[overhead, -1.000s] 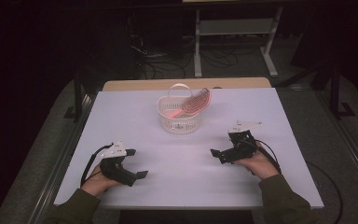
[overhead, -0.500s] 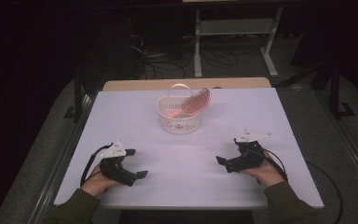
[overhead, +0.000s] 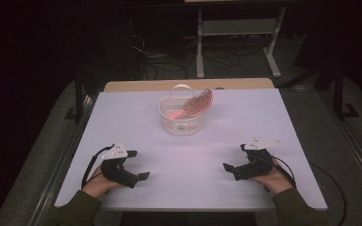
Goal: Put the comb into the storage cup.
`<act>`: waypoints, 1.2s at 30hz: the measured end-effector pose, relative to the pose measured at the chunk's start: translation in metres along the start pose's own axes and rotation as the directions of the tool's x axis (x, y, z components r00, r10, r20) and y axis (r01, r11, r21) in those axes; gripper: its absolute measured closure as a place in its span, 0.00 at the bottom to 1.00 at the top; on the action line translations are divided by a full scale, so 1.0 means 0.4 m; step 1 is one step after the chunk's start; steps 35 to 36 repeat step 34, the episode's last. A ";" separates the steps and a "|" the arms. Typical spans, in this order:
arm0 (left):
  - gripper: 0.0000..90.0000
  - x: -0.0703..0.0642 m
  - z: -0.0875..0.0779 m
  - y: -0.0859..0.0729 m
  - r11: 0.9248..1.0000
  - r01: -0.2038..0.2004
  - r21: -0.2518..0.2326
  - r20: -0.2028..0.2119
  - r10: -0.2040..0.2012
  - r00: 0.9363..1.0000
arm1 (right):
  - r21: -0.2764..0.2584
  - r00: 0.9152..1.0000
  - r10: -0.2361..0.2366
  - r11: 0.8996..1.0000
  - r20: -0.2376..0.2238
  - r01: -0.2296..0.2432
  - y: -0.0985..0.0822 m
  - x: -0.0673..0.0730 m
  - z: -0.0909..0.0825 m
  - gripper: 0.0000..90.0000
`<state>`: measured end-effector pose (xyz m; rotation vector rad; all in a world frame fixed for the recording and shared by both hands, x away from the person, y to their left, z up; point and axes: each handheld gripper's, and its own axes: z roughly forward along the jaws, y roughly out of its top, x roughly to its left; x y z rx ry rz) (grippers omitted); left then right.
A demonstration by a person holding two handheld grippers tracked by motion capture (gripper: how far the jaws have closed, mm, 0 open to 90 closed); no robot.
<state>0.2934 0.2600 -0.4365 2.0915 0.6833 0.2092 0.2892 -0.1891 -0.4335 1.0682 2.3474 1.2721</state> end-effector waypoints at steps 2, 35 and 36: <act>0.00 0.000 0.000 0.000 1.000 0.000 0.000 0.000 0.000 1.000 | 0.004 1.000 0.003 1.000 0.004 -0.003 -0.005 0.000 -0.001 0.00; 0.00 0.003 0.005 -0.004 1.000 -0.004 0.015 -0.002 0.004 1.000 | 0.013 1.000 0.006 1.000 0.009 -0.006 -0.050 -0.011 -0.026 0.00; 0.00 0.003 0.005 -0.004 1.000 -0.004 0.015 -0.002 0.004 1.000 | 0.013 1.000 0.006 1.000 0.009 -0.006 -0.050 -0.011 -0.026 0.00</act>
